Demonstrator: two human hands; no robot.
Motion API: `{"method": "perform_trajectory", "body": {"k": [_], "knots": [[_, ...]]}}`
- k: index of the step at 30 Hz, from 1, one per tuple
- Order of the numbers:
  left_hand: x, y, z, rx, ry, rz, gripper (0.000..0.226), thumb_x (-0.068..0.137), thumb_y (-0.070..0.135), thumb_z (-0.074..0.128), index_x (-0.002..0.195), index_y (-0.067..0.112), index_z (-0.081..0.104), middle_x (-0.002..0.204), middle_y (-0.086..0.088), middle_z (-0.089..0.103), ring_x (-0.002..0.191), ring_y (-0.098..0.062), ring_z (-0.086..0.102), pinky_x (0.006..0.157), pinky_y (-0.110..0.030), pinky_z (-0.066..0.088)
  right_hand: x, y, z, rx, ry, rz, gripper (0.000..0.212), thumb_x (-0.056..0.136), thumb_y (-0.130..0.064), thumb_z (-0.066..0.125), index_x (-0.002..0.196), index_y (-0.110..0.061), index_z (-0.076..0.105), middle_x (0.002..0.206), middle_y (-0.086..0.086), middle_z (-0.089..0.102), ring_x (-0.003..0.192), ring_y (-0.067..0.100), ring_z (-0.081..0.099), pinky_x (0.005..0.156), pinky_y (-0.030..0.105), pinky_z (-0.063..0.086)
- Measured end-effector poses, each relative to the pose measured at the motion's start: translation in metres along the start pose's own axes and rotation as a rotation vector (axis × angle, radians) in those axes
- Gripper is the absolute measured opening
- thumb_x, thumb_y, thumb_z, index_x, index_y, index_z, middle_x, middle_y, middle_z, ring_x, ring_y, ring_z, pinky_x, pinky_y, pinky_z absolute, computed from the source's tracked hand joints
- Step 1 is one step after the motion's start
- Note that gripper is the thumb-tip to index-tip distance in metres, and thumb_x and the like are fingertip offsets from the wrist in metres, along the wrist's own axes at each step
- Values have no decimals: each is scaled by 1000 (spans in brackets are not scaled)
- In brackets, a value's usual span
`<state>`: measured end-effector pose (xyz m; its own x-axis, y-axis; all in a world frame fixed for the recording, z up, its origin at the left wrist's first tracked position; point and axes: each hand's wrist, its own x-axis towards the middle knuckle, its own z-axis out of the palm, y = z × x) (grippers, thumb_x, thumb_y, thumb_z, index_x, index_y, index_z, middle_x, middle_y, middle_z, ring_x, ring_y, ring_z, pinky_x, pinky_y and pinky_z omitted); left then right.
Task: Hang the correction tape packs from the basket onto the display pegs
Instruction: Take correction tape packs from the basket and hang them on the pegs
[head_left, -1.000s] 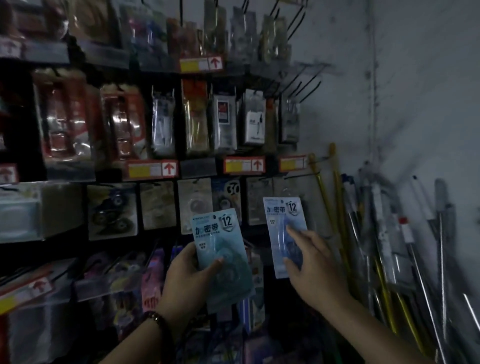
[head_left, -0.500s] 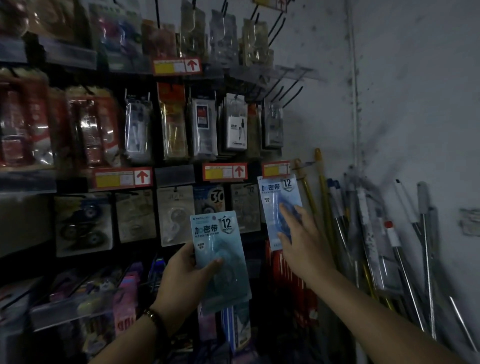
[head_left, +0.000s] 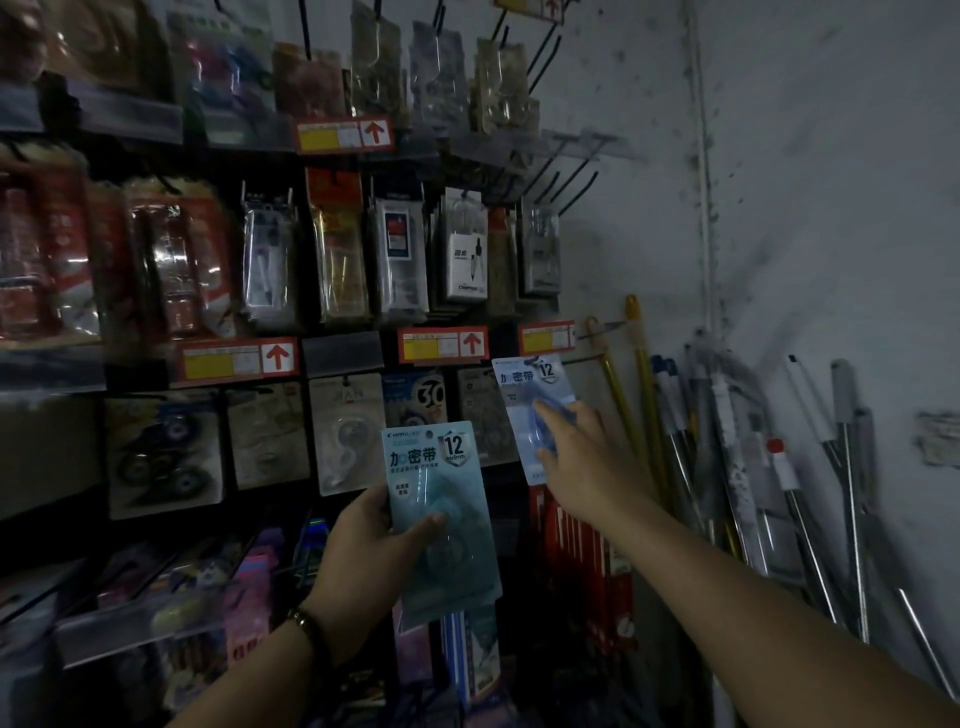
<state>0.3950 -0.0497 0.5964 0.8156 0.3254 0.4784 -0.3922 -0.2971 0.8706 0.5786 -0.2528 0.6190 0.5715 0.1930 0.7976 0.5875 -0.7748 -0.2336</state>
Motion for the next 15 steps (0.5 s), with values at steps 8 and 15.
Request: {"method": "perform_trajectory", "body": {"k": [8, 15], "knots": [[5, 7, -4, -18, -6, -5, 26, 92, 12, 77, 115, 23, 69, 107, 5, 81, 94, -14, 80, 79, -39, 66, 14, 1, 30, 86, -66, 71, 76, 101, -25, 62, 155, -51, 16, 151, 3, 33, 112, 20, 59, 87, 43, 60], [7, 4, 10, 5, -22, 17, 31, 90, 17, 80, 118, 24, 69, 111, 6, 80, 101, -13, 78, 89, -46, 65, -72, -41, -16, 221, -45, -250, 53, 98, -56, 51, 146, -39, 38, 138, -15, 39, 120, 7, 50, 96, 33, 53]]}}
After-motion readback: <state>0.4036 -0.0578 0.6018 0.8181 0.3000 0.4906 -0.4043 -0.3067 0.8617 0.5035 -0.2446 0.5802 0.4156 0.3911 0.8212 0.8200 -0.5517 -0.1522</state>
